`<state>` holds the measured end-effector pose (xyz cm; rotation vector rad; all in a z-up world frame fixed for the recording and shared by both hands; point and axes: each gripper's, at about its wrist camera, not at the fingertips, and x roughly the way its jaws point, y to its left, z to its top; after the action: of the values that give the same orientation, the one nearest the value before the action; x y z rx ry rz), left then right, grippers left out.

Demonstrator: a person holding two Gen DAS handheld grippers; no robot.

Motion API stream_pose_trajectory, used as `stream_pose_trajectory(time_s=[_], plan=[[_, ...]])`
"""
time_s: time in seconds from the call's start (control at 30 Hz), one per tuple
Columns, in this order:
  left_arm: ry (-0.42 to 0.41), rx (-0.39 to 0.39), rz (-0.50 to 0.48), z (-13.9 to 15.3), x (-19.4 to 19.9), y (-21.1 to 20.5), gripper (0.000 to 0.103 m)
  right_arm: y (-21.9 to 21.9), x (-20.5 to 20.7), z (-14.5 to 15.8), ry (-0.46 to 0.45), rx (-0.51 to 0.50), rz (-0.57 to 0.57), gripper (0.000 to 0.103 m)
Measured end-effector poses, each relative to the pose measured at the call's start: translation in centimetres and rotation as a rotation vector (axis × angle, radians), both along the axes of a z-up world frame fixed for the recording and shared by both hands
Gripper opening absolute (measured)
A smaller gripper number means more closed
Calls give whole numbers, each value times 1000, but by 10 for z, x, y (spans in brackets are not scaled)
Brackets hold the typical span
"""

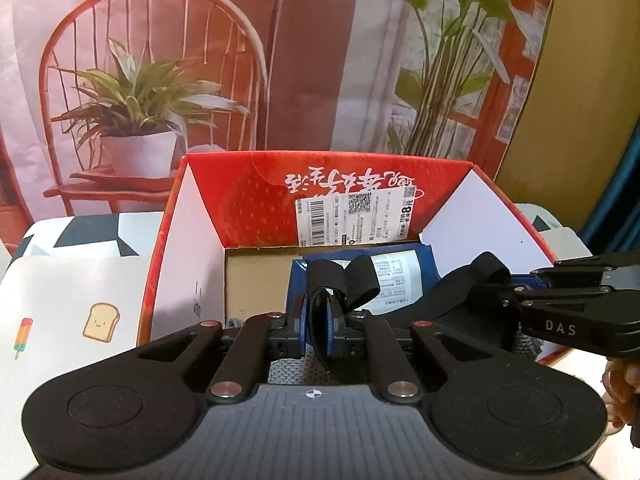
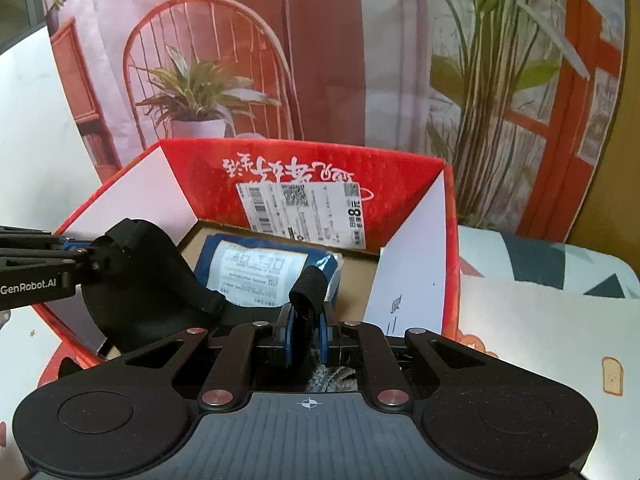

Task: Organize soft objects
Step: 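Carry the black eye mask with both grippers and lower it into the red box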

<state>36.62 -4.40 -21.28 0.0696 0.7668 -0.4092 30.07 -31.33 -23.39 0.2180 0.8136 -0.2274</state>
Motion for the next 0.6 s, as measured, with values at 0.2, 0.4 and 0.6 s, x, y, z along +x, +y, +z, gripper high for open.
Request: stream_pose_trajectory(time_s=[0.2,0.4,0.6], plan=[[-12,-17,6,8,-4,7,25,3,-4,-2,13,-6,-6,12],[-57,-65,18,28,-19,20,53,8,-16,11,-27,-61,-28,30],[-56,-93,16,42,-46,32,53,16,-41,34,-109,-86,-33,44]])
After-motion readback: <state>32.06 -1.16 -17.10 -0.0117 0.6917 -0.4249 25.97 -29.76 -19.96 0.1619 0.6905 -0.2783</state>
